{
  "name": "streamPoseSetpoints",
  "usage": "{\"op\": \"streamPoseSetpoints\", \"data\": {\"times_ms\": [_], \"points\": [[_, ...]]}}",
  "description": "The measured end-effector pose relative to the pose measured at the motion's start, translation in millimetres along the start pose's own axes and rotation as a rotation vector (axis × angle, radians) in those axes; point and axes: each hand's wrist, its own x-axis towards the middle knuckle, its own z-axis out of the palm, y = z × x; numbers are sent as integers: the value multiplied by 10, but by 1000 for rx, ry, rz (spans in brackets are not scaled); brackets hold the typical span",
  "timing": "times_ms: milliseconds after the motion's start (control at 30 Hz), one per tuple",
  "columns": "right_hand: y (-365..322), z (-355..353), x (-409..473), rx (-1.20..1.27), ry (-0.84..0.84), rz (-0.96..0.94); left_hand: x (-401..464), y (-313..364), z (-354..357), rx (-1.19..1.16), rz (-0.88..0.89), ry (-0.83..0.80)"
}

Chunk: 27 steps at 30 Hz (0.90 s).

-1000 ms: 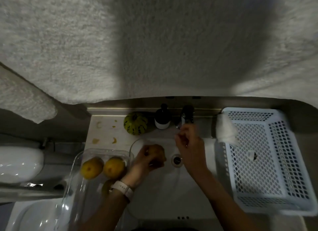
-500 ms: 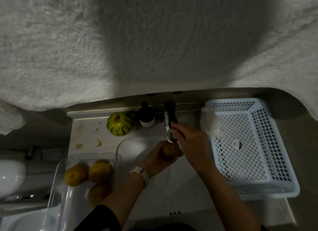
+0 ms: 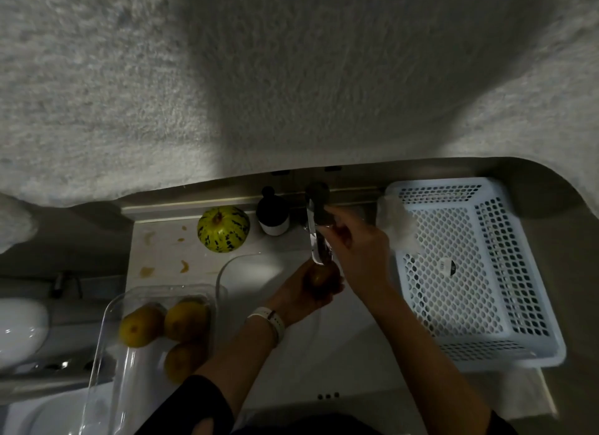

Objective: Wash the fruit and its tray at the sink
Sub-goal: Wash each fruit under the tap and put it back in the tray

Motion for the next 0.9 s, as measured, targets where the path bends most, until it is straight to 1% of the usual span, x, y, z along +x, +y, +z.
{"op": "streamPoseSetpoints", "data": {"times_ms": [100,167,200,267,333,500,600,733,800,900], "points": [[95,97,-204,158,58,242,11,-5,38,-23,14,10],[199,216,-393,206,106,385,18,-10,67,0,25,18],[250,293,-489,207,91,447,24,-10,88,15,34,13],[324,468,-659,224,-35,565,40,-15,137,37,51,13],[336,603,-757,257,-147,661,64,-31,169,61,61,46],[355,792,-748,191,-218,732,126,-33,84,31,35,188],[345,885,-661,217,-159,842,176,-12,34,40,57,267],[302,932,-582,319,3,974,233,-32,-51,277,185,337],[315,940,-578,347,10,1017,237,-73,-69,398,242,364],[323,948,-602,352,39,1045,296,-169,-74,486,338,438]]}}
